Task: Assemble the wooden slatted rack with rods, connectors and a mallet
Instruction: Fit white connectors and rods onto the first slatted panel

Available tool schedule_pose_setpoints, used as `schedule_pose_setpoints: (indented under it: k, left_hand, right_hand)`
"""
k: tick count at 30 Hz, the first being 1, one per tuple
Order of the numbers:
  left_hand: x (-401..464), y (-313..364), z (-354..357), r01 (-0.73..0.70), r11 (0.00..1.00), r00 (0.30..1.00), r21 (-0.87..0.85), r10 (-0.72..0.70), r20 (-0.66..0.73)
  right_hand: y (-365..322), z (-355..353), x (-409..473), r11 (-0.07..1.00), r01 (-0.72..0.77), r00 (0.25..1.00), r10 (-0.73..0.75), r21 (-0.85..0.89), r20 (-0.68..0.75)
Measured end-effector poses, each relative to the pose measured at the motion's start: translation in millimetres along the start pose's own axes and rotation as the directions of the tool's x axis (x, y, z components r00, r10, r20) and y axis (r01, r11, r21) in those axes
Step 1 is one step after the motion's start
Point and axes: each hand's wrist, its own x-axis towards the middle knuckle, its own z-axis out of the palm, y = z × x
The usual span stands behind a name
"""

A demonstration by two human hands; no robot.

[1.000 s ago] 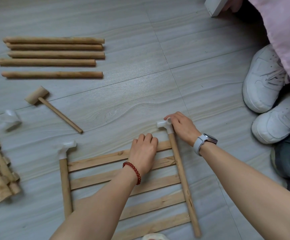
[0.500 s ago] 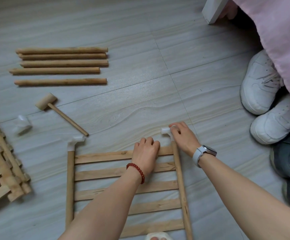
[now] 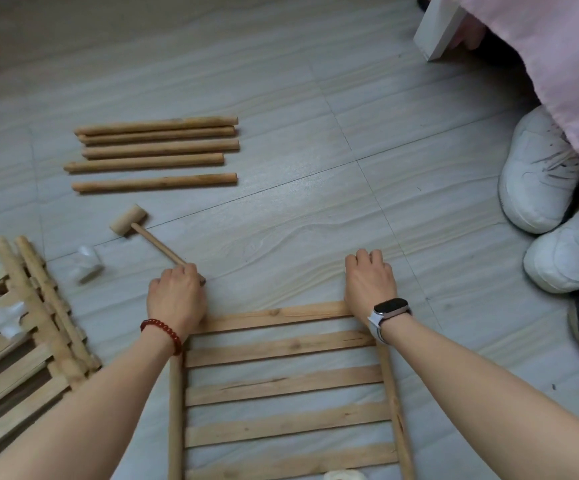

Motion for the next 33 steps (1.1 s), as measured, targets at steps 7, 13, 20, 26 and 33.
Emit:
schedule_pose_setpoints:
  k: [7,13,20,26,33]
  left_hand:
    - [-9.1,-16.3,7.7,-0.154,0.982,0.987,-0.108,0.147,-0.07]
    - [-10.1,-24.8,9.9,-0.161,0.977,0.984,-0.141,0.148,-0.101]
    - [-12.7,-24.6,7.9,-0.083,0.988,0.995,-0.131,0.089,0.044]
    - [-9.3,-35.2,-15.0,-0.192,0.97,0.959,-0.152,0.218,0.181]
    - [-49.5,-137.9,-44.7,0.078,0.931,0.994,-0.355,-0.099,-0.041]
  right_hand:
    - [0.3,10.2,2.4,0.987,-0.095,0.994,0.1,0.127,-0.036]
    - [-5.4,16.7,3.8,0.989,-0.07,0.991,0.084,0.13,-0.104]
    - [-6.2,4.7,-1.4,0.992,-0.126,0.987,0.124,0.011,0.101]
    - [-29.3,-28.6,5.1,0.956,0.004,0.965,0.073,-0.294,0.25]
    - [-142.6,-39.6,1.0,0.923,0.384,0.857,-0.368,0.03,0.36]
